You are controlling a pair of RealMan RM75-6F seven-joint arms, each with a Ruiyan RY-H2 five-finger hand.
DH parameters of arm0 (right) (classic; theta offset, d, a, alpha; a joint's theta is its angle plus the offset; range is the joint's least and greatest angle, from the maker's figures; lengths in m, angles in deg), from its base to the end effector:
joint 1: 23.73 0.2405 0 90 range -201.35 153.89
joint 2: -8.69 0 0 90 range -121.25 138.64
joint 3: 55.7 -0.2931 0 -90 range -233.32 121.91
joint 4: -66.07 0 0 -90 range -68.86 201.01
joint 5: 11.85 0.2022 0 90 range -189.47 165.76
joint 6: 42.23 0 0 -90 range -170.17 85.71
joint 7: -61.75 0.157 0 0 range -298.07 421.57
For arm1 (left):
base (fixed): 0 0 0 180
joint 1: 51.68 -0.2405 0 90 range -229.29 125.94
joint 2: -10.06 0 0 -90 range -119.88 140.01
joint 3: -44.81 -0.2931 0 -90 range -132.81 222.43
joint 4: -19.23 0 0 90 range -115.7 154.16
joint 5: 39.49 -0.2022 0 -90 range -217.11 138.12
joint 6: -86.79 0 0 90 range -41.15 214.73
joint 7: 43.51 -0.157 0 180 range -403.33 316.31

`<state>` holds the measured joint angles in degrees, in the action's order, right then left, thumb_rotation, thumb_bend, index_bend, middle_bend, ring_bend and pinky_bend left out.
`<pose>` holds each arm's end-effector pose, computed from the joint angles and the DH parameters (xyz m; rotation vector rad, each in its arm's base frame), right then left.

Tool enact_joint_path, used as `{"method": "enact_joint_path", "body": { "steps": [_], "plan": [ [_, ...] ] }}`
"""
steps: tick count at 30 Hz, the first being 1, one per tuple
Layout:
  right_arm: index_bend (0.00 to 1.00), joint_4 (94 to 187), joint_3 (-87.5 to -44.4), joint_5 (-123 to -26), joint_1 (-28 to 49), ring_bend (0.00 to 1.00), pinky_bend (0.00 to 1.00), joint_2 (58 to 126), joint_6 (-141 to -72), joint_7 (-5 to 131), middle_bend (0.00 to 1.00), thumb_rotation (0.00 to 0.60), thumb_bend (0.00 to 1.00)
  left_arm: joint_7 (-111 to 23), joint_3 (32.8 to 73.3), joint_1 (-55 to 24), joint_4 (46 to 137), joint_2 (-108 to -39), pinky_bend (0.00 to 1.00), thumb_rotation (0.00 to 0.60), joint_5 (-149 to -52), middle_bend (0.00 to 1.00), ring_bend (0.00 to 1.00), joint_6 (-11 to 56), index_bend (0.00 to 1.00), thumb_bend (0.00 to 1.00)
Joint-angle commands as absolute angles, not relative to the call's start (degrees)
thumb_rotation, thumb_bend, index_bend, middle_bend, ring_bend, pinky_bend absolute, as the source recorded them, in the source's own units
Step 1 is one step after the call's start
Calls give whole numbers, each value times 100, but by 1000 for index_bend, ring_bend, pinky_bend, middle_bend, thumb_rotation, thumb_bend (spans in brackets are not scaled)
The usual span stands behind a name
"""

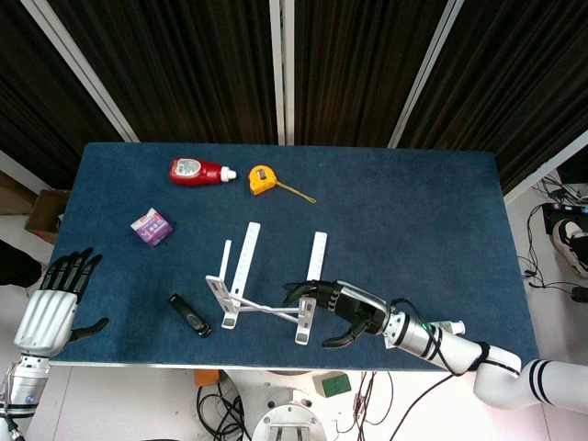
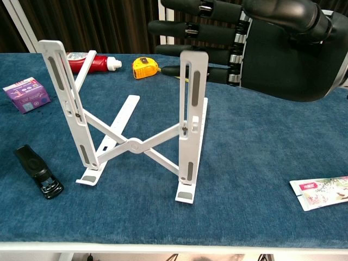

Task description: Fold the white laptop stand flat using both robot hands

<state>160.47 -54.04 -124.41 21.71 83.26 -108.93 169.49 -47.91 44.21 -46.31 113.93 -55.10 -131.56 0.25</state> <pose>-0.1068 -0.2875 0.0449 -1.0776 2.0231 -1.1158 -0.3183 0.1850 0.1615 -1.5077 -0.8628 -0.9358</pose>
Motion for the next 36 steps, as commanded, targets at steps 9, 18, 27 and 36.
{"method": "enact_joint_path", "body": {
  "steps": [9,18,27,36],
  "plan": [
    [310,16501,-4909,-12255,2473,11,0,8452,-10789,16386,288,600,8,-4737,4385,-4651,11323,-5564,90,600,-13173,10,0,36,58,89],
    [310,16687,-4660,-12099,2626,11,0,8616,-10675,16054,288,600,21,-4699,4373,-4639,11264,-5616,90,600,-13198,10,0,58,58,88],
    [311,16736,-4649,-11702,2420,11,0,8492,-10946,15218,284,600,29,-4680,4370,-4641,11245,-5630,90,600,-13198,10,0,60,58,88],
    [293,16512,-4585,-11098,2233,11,0,8621,-10689,15111,253,600,43,-4757,4375,-4586,11297,-5639,90,600,-13225,10,0,132,58,88]
  ]
}}
